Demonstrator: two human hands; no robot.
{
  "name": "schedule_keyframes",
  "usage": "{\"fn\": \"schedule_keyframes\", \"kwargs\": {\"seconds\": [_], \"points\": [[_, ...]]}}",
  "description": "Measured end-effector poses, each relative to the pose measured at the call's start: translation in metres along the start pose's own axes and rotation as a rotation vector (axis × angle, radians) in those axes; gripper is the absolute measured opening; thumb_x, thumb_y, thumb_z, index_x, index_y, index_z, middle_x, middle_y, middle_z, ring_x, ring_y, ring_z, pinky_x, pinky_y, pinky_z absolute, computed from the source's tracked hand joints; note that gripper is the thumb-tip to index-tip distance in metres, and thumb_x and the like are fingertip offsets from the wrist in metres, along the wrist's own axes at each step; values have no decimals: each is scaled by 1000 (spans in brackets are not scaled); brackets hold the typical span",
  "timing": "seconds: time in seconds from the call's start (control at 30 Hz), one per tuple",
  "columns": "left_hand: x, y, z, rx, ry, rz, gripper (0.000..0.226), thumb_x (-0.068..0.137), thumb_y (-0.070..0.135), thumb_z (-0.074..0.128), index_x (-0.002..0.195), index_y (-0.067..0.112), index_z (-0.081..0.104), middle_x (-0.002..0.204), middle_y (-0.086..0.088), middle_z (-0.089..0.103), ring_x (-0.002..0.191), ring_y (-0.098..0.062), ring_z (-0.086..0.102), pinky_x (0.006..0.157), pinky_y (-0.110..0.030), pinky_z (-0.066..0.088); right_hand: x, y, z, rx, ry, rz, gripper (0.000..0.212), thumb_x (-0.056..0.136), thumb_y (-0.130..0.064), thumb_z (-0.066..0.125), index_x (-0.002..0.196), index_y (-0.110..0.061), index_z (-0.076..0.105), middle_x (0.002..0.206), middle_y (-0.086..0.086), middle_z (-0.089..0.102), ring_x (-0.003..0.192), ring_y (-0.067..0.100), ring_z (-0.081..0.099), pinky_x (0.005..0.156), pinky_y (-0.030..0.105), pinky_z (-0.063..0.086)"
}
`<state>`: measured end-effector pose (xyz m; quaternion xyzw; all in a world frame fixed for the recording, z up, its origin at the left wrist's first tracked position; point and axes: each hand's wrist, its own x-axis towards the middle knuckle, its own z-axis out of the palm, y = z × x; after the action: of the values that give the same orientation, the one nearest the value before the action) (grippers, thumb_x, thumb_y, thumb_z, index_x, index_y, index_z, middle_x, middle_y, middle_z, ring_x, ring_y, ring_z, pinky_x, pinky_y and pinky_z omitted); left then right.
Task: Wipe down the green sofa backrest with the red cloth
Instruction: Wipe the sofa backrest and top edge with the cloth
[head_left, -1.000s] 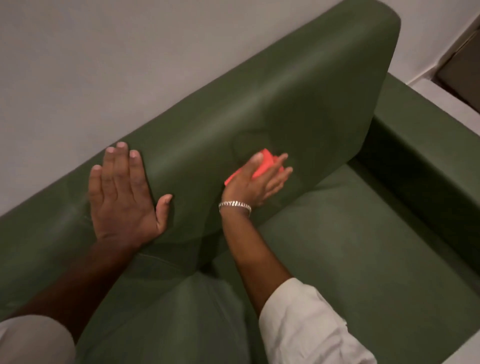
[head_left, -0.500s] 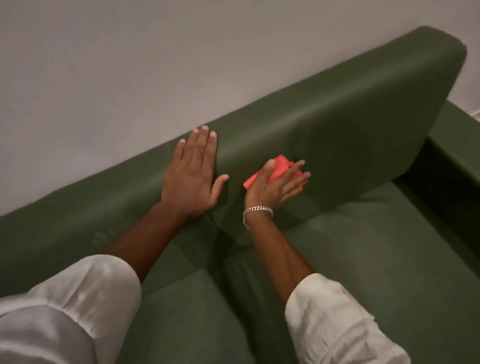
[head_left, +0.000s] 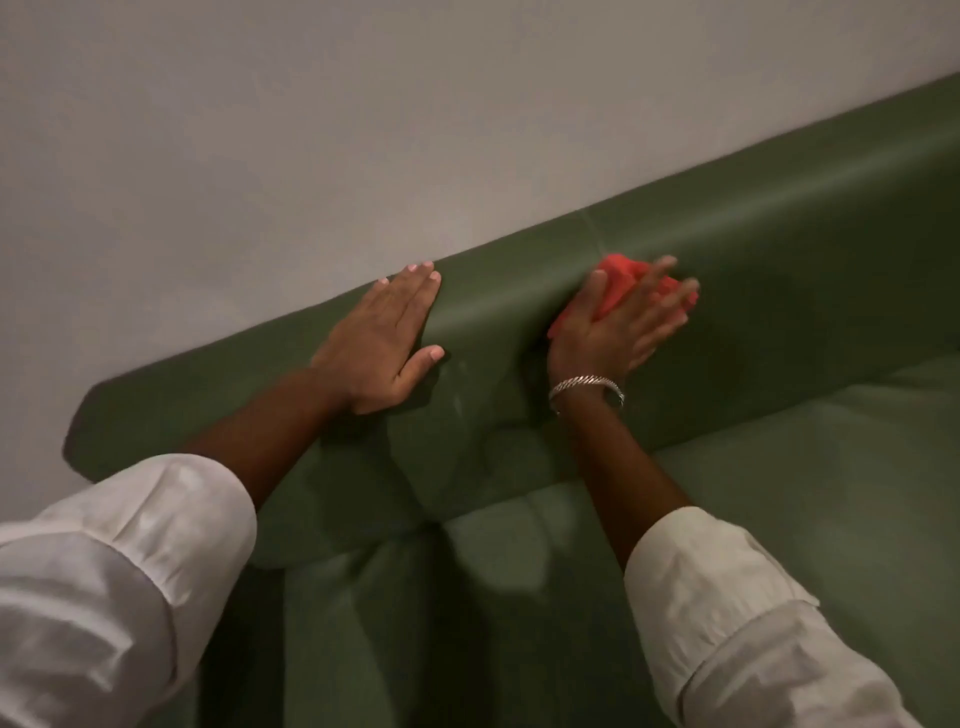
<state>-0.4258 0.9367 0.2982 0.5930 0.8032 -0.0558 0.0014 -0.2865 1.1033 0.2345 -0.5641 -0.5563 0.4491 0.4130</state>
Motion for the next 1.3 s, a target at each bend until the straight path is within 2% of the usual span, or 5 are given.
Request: {"fn": "schedule_keyframes", "kwargs": {"seconds": [0.53,0.73,0.9,1.1,1.3], "points": [[-80,-97,42,45,213,-22,77,96,51,32,154,2,23,159,-21,32,149,-34,29,124,-48,24,-146,41,87,242,162,639,63,101,-47,33,156,-24,10,166,15,-1,153,35,1,126,44,1],[-82,-94,48,85,279,-75,77,97,53,30,153,1,26,157,-22,36,146,-37,33,122,-49,27,-214,54,109,-144,45,-153,72,95,-43,46,154,-11,20,164,17,11,152,25,2,122,33,3],[-96,-81,70,145,361,-279,77,96,54,28,155,4,20,161,-21,28,150,-38,25,122,-58,15,-154,79,93,181,192,720,68,103,-44,31,156,-9,5,166,16,2,154,29,4,125,41,2],[-107,-54,115,125,480,-557,79,98,54,28,158,7,4,166,-20,10,154,-37,7,121,-60,-1,-180,80,94,-249,2,-383,75,94,-44,47,154,-11,18,164,16,16,151,39,12,120,52,18],[-153,26,148,-619,408,-567,69,101,37,33,158,8,7,165,-5,-15,152,-22,-16,124,-47,0,-170,113,37,48,-286,168,72,94,-51,32,155,-18,12,166,3,12,151,24,21,124,42,19]]}}
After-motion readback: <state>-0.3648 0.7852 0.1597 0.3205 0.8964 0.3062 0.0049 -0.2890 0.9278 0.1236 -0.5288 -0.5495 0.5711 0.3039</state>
